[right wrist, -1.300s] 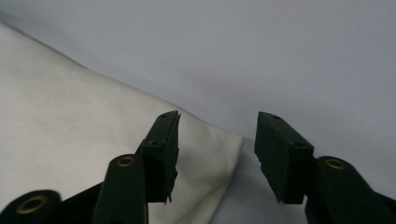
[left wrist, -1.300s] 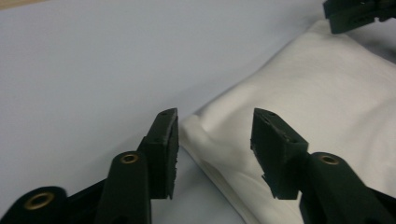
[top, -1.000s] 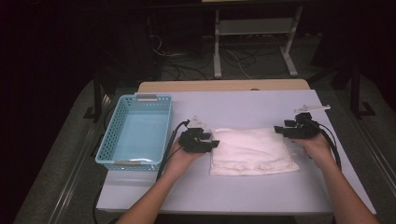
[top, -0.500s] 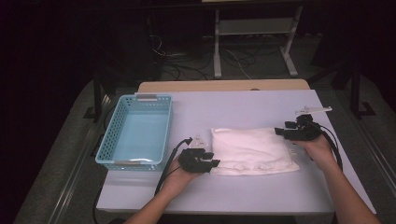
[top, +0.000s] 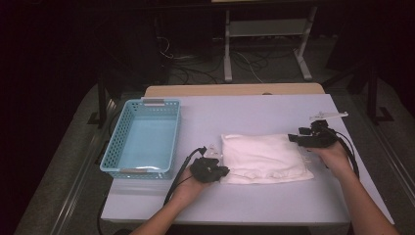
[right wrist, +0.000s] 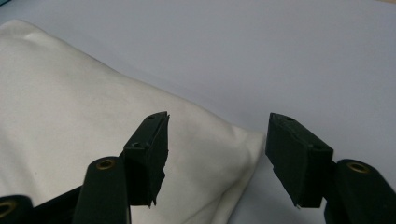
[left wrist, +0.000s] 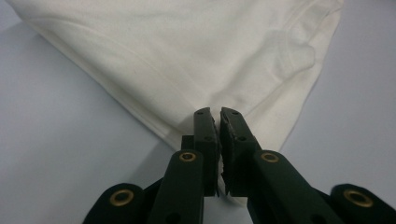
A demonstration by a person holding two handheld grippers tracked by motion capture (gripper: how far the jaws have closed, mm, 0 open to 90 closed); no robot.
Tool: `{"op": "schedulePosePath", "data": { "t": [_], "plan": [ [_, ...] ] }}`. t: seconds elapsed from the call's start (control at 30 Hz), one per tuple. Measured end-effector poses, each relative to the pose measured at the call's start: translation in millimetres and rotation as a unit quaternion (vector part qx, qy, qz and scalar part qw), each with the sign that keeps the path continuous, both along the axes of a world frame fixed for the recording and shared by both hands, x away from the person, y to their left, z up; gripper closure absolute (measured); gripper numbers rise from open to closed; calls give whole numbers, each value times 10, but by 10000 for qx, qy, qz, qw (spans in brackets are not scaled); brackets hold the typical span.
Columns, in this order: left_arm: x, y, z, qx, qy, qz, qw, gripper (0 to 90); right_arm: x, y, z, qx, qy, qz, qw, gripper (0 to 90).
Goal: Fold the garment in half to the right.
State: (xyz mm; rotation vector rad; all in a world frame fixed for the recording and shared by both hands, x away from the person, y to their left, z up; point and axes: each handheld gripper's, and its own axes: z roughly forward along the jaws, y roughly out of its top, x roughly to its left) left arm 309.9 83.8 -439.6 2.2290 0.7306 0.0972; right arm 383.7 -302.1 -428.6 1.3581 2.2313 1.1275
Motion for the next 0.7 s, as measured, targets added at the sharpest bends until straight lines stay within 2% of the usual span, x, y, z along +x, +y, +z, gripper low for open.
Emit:
{"op": "schedulePosePath", "data": {
  "t": [0.17, 0.23, 0.33, 0.4, 0.5, 0.63, 0.7],
  "plan": [
    [-83, 39, 138, -200, 0, -13, 9998, 858, 2, -7, 0, 4, -3, 0, 10000, 381],
    [-138, 58, 155, -121, -23, -60, 9999, 859, 1, -10, 0, 13, 0, -7, 10000, 380],
    [-196, 87, 107, -48, 64, -44, 10000, 862, 2, -15, 0, 14, 1, -14, 10000, 381],
    [-191, 97, 59, 86, 127, -63, 9999, 888, 1, -17, 1, 17, -7, -21, 10000, 381],
    [-184, 76, 6, 175, 204, -141, 9995, 888, -3, -14, 8, 15, -19, -13, 10000, 381],
    [-205, 65, 10, 185, 111, -144, 9997, 884, -3, -11, 7, 18, -18, -13, 10000, 381],
    [-207, 82, 26, 161, 5, -36, 9999, 795, -3, -11, 6, 19, -11, -18, 10000, 381]
  ]
}}
